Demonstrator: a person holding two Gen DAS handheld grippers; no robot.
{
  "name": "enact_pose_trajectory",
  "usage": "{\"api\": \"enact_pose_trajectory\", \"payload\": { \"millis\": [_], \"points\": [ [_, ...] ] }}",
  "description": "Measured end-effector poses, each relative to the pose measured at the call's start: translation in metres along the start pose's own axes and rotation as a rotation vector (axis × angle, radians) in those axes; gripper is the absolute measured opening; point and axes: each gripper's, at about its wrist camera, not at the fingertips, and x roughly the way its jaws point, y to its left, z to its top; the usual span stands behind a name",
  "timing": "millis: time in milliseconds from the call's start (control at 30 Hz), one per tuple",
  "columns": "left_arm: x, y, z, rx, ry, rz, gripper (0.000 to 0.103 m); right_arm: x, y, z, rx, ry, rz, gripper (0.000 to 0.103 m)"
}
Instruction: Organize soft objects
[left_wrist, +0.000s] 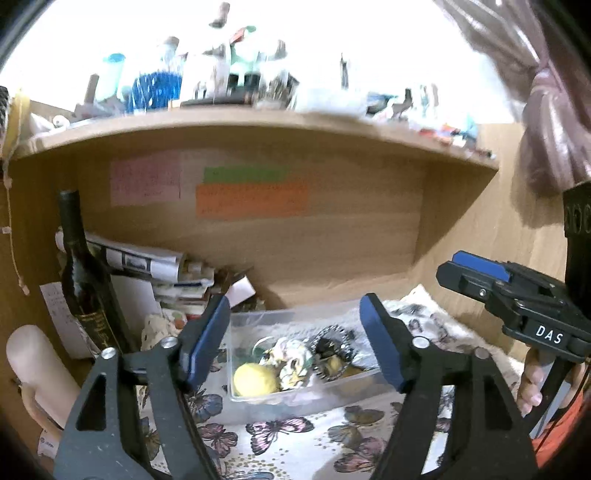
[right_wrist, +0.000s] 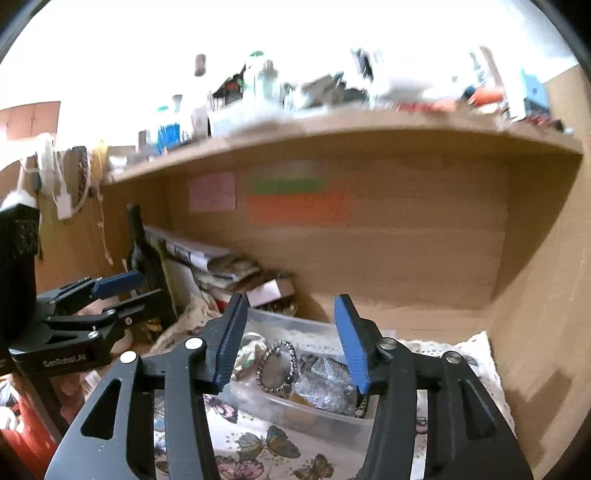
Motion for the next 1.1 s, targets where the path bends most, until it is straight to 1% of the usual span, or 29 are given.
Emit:
{"api": "enact_pose_trajectory", "payload": {
  "millis": [33, 67, 100, 133, 167, 233, 267, 300, 367, 500, 567, 633, 1100],
  "points": [
    [-0.004, -0.001, 0.001, -0.001, -0.013, 0.000, 0.079, -0.006, 0.000, 0.001, 0.002, -0.015, -0.005, 0.051],
    [-0.009, -0.002, 0.002, -0.001, -0.027, 0.002, 0.081, -0.010, 0.000, 0.001, 0.001, -0.027, -0.012, 0.059],
    [-0.014, -0.003, 0.003, -0.001, -0.037, 0.003, 0.083, -0.014, 0.001, 0.001, 0.000, -0.040, -0.020, 0.063],
    [-0.019, -0.005, 0.004, -0.001, -0.047, 0.003, 0.083, -0.019, 0.001, 0.001, 0.000, -0.060, -0.031, 0.072],
    [-0.025, -0.007, 0.005, 0.000, -0.054, 0.002, 0.083, -0.023, 0.001, 0.001, -0.001, -0.072, -0.035, 0.076],
    [-0.029, -0.006, 0.005, -0.002, -0.065, -0.002, 0.085, -0.028, 0.002, 0.001, 0.000, -0.089, -0.043, 0.081],
    [-0.033, -0.008, 0.006, -0.002, -0.070, 0.000, 0.093, -0.031, 0.002, 0.001, 0.001, -0.096, -0.042, 0.083],
    [-0.036, -0.009, 0.005, -0.004, -0.082, 0.007, 0.098, -0.032, 0.002, 0.000, 0.003, -0.101, -0.041, 0.084],
    [-0.043, -0.011, 0.005, -0.002, -0.108, 0.025, 0.101, -0.037, 0.001, -0.001, 0.008, -0.106, -0.040, 0.085],
    [-0.049, -0.016, 0.004, 0.013, -0.121, 0.031, 0.102, -0.040, 0.002, -0.003, 0.016, -0.109, -0.033, 0.090],
    [-0.051, -0.019, 0.003, 0.017, -0.122, 0.032, 0.102, -0.042, 0.003, -0.005, 0.019, -0.114, -0.036, 0.097],
    [-0.052, -0.020, 0.002, 0.017, -0.122, 0.031, 0.103, -0.045, 0.004, -0.007, 0.017, -0.122, -0.040, 0.100],
    [-0.051, -0.022, 0.000, 0.013, -0.118, 0.022, 0.103, -0.048, 0.009, -0.009, 0.008, -0.129, -0.040, 0.102]
  ]
}}
